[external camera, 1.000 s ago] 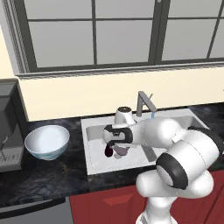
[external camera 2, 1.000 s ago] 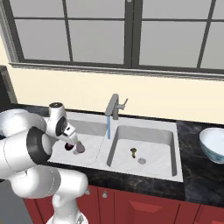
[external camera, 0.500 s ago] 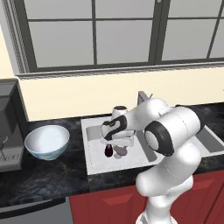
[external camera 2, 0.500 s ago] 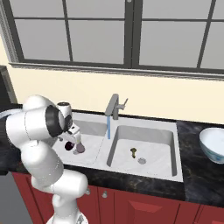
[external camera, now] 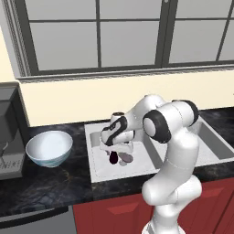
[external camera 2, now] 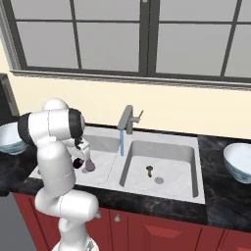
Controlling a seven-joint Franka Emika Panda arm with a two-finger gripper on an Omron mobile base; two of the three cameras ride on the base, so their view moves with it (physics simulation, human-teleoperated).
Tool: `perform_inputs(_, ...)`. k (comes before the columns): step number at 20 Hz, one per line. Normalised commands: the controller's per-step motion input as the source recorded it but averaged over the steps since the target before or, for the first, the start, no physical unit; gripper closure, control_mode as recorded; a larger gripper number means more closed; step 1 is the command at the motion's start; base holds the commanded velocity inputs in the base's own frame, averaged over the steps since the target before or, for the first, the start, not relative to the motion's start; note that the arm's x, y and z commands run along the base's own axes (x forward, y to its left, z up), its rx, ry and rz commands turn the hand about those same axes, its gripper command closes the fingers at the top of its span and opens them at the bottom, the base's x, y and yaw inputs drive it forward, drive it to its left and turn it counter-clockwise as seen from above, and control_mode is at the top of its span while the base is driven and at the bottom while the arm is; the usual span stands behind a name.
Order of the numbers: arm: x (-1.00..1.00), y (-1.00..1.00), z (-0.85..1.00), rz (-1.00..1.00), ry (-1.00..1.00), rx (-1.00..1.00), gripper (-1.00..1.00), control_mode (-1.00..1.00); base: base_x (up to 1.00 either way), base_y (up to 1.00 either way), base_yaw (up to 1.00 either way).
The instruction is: Pick the eggplants from the sink and place them in one bowl. Place the mushroom in the other bowl. Then turn off the sink faucet.
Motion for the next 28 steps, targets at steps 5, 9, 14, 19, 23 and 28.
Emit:
perform_inputs(5,0.3,0.06,-0.39,-0.06,0.0,0.0,-1.0,-1.0,0.0,0.0,0.0)
perform_inputs(9,0.37,0.11,-0.26,-0.03,0.0,0.0,-1.0,-1.0,0.0,0.0,0.0)
perform_inputs(14,0.19,0.03,-0.53,-0.03,0.0,-0.03,-1.0,-1.0,0.0,0.0,0.0)
perform_inputs(19,0.12,0.06,-0.53,-0.05,0.0,-0.04,1.0,-1.0,0.0,0.0,0.0)
perform_inputs(23,0.08,0.18,-0.3,-0.09,0.0,-0.07,1.0,-1.0,0.0,0.0,0.0)
perform_inputs(28,0.0,0.04,0.1,-0.05,-0.23,0.0,1.0,-1.0,0.0,0.0,0.0)
